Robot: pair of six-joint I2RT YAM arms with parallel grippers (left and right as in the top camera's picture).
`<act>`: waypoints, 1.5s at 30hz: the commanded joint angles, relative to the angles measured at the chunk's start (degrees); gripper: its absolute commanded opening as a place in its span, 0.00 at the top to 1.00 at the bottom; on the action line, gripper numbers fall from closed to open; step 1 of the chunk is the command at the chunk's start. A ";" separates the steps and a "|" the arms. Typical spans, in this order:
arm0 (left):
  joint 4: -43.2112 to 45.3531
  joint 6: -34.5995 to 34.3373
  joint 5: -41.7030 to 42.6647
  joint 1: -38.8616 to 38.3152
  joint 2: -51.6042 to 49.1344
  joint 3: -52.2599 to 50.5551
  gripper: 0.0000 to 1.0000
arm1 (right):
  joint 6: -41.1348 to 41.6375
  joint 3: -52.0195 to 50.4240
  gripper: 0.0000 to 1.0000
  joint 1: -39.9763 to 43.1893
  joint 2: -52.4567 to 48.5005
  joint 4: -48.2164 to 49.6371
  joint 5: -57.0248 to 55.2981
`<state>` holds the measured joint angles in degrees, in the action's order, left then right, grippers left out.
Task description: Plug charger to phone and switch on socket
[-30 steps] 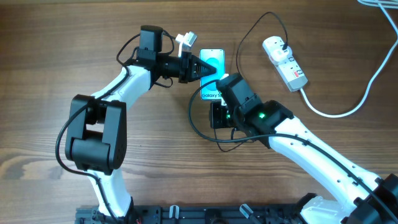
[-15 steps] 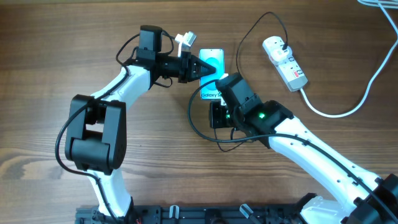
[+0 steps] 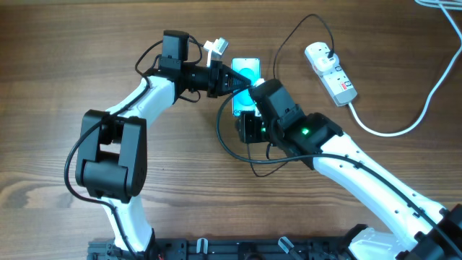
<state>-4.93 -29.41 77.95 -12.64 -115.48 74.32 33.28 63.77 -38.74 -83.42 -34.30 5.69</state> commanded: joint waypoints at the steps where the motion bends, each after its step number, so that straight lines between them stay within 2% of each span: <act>1: 0.00 0.66 0.46 0.22 1.27 0.46 0.96 | -0.31 2.38 0.48 0.13 -0.44 -1.55 -0.61; 6: -3.56 0.85 -6.16 0.28 1.25 0.44 0.96 | -0.09 2.45 0.32 0.61 1.31 -4.13 -0.39; 9: -12.76 8.87 -12.22 0.13 1.25 0.44 0.96 | 0.48 3.21 0.25 4.46 3.17 -6.21 -0.35; 10: -15.13 10.14 -14.40 0.13 1.20 0.44 0.96 | 1.51 3.34 0.19 6.56 3.91 -7.06 -0.35; 12: -17.18 11.23 -18.16 0.09 0.90 0.39 0.96 | 1.86 3.34 0.01 12.55 5.22 -7.98 1.27; 17: -16.79 11.21 -18.32 -1.55 -2.25 0.39 0.96 | 1.27 3.32 0.00 17.86 5.20 -9.46 1.57; 26: -10.34 8.00 -18.95 -2.71 -8.31 0.39 0.96 | 1.40 3.30 0.00 18.18 5.03 -12.57 -0.13; 32: -14.43 8.00 -28.20 -3.39 -8.66 0.37 0.95 | 1.42 3.30 0.00 18.18 4.87 -13.09 -0.13; 35: -14.71 7.98 -28.57 -3.39 -9.53 0.33 0.95 | 1.40 3.28 0.00 18.18 4.87 -13.11 -0.15; 40: -15.28 7.98 -29.66 -3.32 -10.05 0.33 0.86 | 1.38 3.28 0.00 18.18 4.87 -13.33 -0.15; 45: -15.47 7.98 -30.62 -3.32 -10.05 0.33 0.85 | 1.36 3.28 0.00 18.18 4.87 -13.35 -0.15</act>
<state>-20.18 -21.74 49.12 -15.70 -124.70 74.41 34.48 65.84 -20.62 -79.00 -47.59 6.35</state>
